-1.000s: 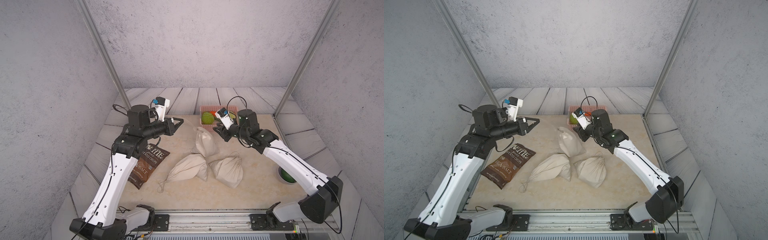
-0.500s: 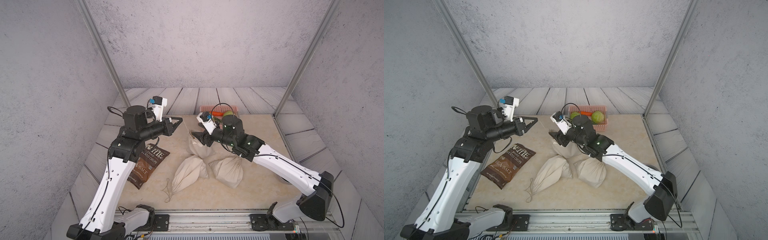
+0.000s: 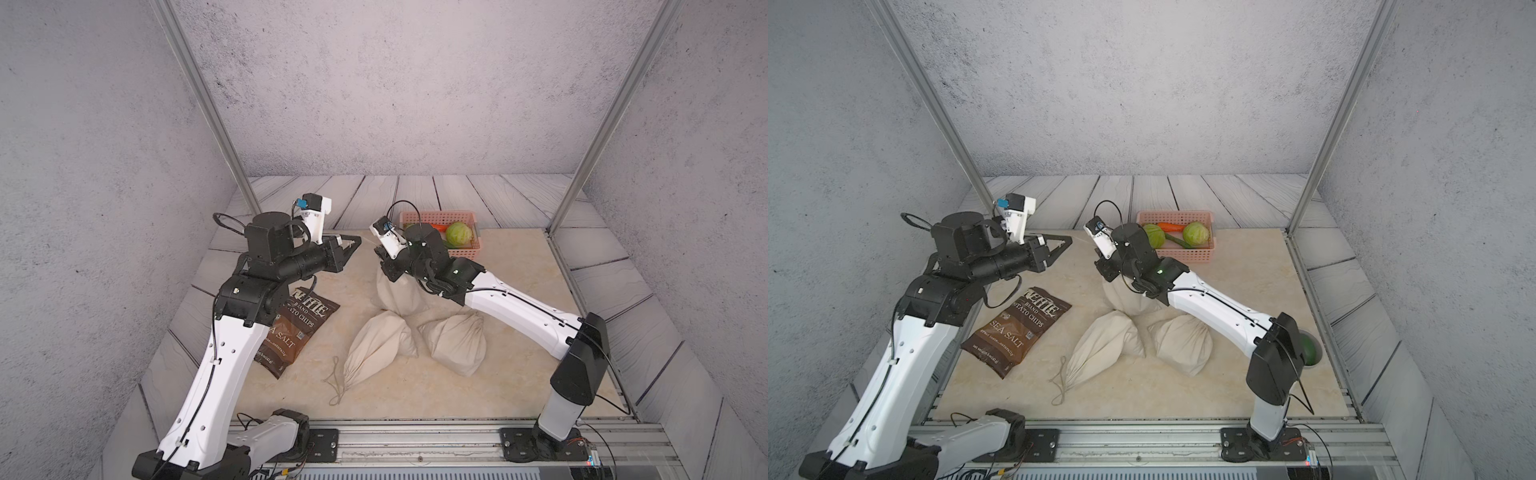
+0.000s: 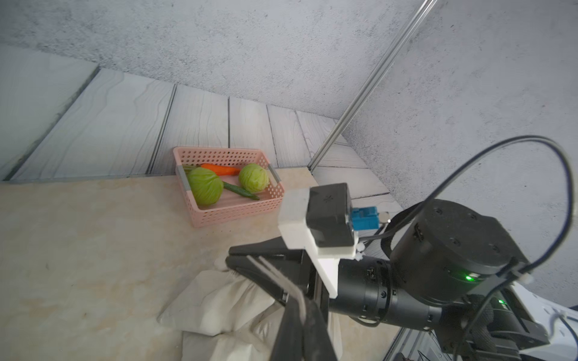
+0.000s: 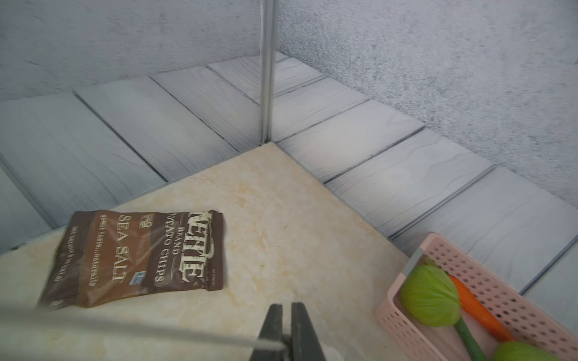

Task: Close the soil bag
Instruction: Frap the soil bag at the center of the board.

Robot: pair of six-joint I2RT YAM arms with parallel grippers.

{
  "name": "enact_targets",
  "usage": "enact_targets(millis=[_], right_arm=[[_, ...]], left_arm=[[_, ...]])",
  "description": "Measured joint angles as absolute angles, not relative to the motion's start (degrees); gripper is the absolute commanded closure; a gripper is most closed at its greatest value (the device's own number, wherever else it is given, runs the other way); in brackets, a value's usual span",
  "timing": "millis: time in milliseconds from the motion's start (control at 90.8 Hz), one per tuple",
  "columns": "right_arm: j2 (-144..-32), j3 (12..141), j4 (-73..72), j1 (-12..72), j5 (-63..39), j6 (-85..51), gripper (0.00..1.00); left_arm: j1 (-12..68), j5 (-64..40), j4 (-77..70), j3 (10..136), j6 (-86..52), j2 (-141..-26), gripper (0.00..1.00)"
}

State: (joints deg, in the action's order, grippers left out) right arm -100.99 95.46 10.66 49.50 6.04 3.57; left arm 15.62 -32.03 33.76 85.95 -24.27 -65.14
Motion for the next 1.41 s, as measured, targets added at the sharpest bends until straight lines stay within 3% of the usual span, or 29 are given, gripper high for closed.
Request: enact_targets(millis=[176,638,947,1409], right_arm=[[-99.3,92.0,8.1,49.0,12.1,4.6,0.96],[-87.9,87.7,7.9,38.9,2.5,16.7,0.85],[-90.4,77.1,2.5,37.6,-0.1,15.9,0.86],[-83.0,81.0,4.5,35.7,0.1,19.6,0.81]], left_arm=[[12.6,-30.9,39.1,86.0,-24.3,-65.1,1.0],[9.9,-40.4,37.1,91.1,-24.8,-67.0,1.0],[9.8,-41.2,37.1,80.9,-25.8,-67.0,1.0],[9.8,-41.4,37.5,89.1,-23.4,-67.0,1.0]])
